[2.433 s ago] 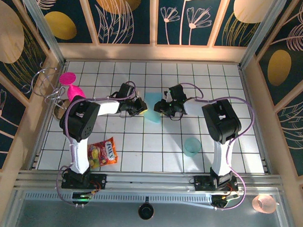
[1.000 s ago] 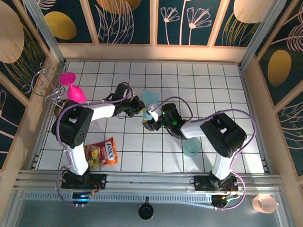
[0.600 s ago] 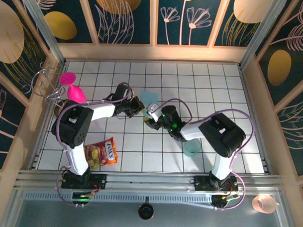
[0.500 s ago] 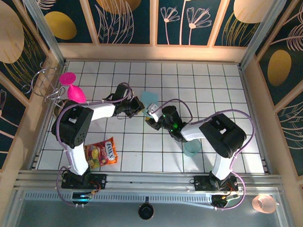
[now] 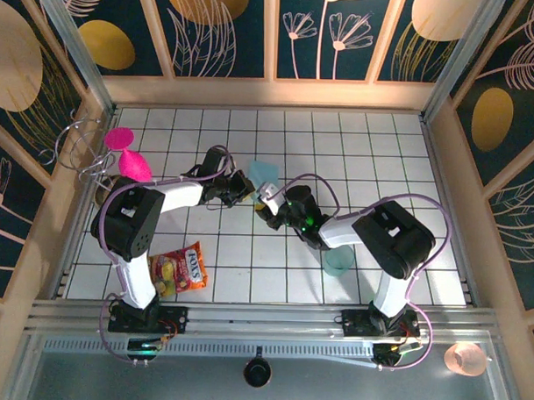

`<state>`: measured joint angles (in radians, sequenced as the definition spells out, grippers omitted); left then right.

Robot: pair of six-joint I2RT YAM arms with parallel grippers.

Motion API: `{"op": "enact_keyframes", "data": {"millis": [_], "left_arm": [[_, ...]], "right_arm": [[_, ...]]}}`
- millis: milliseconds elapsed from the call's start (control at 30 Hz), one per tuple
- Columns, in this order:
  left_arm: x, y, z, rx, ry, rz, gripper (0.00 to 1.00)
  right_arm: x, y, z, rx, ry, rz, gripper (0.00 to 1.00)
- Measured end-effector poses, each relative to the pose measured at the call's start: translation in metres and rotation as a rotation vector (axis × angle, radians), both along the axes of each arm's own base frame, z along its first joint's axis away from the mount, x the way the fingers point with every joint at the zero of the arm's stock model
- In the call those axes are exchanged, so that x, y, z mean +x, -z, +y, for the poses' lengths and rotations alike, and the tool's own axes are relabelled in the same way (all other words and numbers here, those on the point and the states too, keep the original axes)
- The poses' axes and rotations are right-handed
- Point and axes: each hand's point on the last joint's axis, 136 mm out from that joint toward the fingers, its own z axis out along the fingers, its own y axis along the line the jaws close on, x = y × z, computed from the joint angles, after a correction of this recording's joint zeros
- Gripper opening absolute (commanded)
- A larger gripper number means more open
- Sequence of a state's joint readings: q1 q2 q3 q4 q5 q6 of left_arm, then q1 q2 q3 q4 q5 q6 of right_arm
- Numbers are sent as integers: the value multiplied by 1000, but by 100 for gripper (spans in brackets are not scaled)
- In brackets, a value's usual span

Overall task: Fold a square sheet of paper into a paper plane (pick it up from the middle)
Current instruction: Third fold the triangle at the center of the table.

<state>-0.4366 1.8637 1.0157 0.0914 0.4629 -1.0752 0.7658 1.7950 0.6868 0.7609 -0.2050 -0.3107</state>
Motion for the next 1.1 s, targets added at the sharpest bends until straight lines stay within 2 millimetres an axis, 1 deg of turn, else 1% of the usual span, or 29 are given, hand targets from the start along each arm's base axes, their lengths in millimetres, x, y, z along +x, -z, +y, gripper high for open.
{"op": "enact_keyframes", "data": {"millis": [133, 167, 300, 333, 400, 500, 600, 667, 733, 833, 933, 1000, 1100], "left_arm": [[0, 0, 0, 0, 0, 0, 9], [0, 0, 0, 1, 0, 1, 12], [1, 0, 3, 22, 5, 0, 30], [2, 0, 6, 35, 2, -6, 34], [7, -3, 16, 67, -16, -16, 37], [17, -15, 33, 121, -51, -47, 38], [32, -39, 41, 140, -74, -113, 38], [38, -53, 38, 129, -69, -155, 36], [41, -61, 33, 115, -58, -183, 33], [44, -60, 20, 109, -25, -193, 29], [48, -50, -1, 111, 29, -191, 26], [51, -37, -15, 129, 71, -179, 25], [52, -16, -28, 164, 121, -147, 21]], "right_arm": [[-1, 1, 1, 4, -13, 8, 1], [-1, 1, 0, 6, -16, 11, 0], [-1, 1, -3, 15, -28, 32, 0], [-1, 1, -4, 19, -33, 42, 0], [-2, 1, -7, 30, -44, 73, 0], [-5, -1, -11, 56, -63, 132, 0], [-9, -2, -13, 88, -82, 198, 0], [-13, -2, -14, 105, -94, 237, 0], [-18, 0, -13, 117, -109, 279, 0], [-25, -1, -10, 138, -130, 329, 0], [-31, -2, -8, 157, -147, 371, 0], [-33, -3, -7, 169, -155, 394, 0], [-36, -4, -7, 182, -160, 420, 0]]}}
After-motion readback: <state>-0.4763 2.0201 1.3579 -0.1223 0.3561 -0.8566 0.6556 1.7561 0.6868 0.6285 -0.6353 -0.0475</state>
